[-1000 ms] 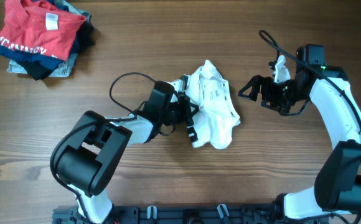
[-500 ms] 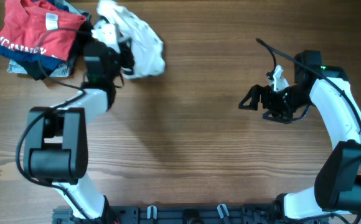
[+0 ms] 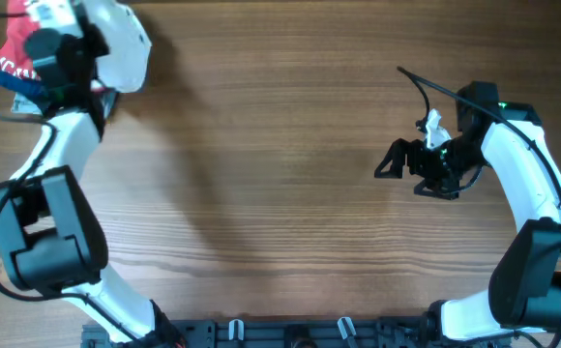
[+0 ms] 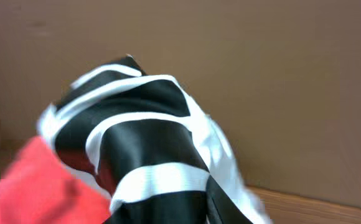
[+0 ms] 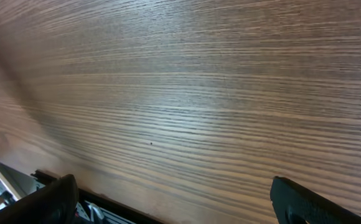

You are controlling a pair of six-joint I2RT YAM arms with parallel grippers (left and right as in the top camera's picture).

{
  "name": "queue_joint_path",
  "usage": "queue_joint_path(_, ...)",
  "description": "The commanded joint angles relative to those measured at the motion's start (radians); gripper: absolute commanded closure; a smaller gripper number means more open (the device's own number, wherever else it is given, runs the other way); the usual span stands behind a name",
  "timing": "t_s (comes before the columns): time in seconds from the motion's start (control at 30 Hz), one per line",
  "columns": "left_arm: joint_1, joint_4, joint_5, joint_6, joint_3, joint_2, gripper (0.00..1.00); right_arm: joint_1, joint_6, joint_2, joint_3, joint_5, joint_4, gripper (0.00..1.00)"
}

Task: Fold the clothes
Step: 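Carry the shirt with the left gripper onto the top-left clothes stack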

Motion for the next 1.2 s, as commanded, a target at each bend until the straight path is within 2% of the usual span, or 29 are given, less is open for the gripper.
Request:
queue_joint_path(0.0,0.117,0.011,-0.031,-0.029,0.026,-0.001,0.73,-0.001,0.016,-0.016,0.018,0.015,-0.005,0.00)
queue_joint_path(0.2,0.222,-0.008,-0.032,-0.029,0.026,0.029,0.68,-0.001,0.005,-0.016,0.018,0.016,-0.034,0.00)
queue_joint_path(0.33,0.231,0.033,-0.031,-0.029,0.027,0.129,0.49,-0.001,0.006,-0.016,0.018,0.016,-0.047,0.00)
queue_joint_path(0.37,0.231,0.054,-0.031,-0.029,0.027,0.157,0.48,-0.001,0.008,-0.016,0.018,0.019,-0.048,0.00)
queue_joint_path(0.4,0.231,0.066,-0.031,-0.031,0.029,0.180,0.40,-0.001,0.008,-0.016,0.018,0.018,-0.048,0.00)
queue_joint_path(0.43,0.231,0.066,-0.031,-0.035,0.035,0.200,0.05,-0.001,0.017,-0.016,0.018,0.019,-0.048,0.00)
queue_joint_path(0.47,0.231,0.063,-0.031,-0.047,0.037,0.204,0.00,-0.001,0.027,-0.018,0.018,0.019,-0.046,0.00)
queue_joint_path(0.57,0.231,0.021,-0.019,-0.142,0.066,0.173,0.00,-0.001,0.049,-0.068,0.018,0.019,-0.018,0.00)
queue_joint_path(0.63,0.224,-0.138,-0.009,-0.142,0.116,0.111,0.00,-0.001,0.061,-0.143,0.018,0.019,0.006,0.00)
queue_joint_path(0.7,0.219,-0.234,-0.009,-0.142,0.147,0.038,0.00,-0.001,0.060,-0.217,0.018,0.019,0.005,0.00)
queue_joint_path(0.83,0.218,-0.255,-0.009,-0.148,0.147,-0.156,0.00,-0.001,0.056,-0.287,0.018,0.019,-0.018,0.00)
queue_joint_path(0.9,0.218,-0.271,0.019,-0.200,0.147,-0.209,0.00,-0.001,0.039,-0.289,0.018,0.018,-0.024,0.00)
queue_joint_path(0.93,0.217,-0.285,0.064,-0.219,0.147,-0.215,0.26,-0.001,0.031,-0.289,0.018,0.018,-0.026,0.00)
queue_joint_path(0.97,0.209,-0.292,0.081,-0.241,0.147,-0.208,0.78,-0.001,0.031,-0.289,0.018,0.019,-0.026,0.00)
queue_joint_path(1.0,0.195,-0.288,0.081,-0.243,0.147,-0.191,0.96,-0.001,0.031,-0.289,0.018,0.019,-0.027,0.00)
queue_joint_path(1.1,0.134,-0.148,0.075,-0.242,0.147,-0.081,0.96,-0.001,0.030,-0.289,0.018,0.019,-0.039,0.00)
queue_joint_path(1.17,0.097,-0.050,0.004,-0.241,0.152,0.003,0.96,-0.001,0.026,-0.289,0.017,0.019,-0.053,0.00)
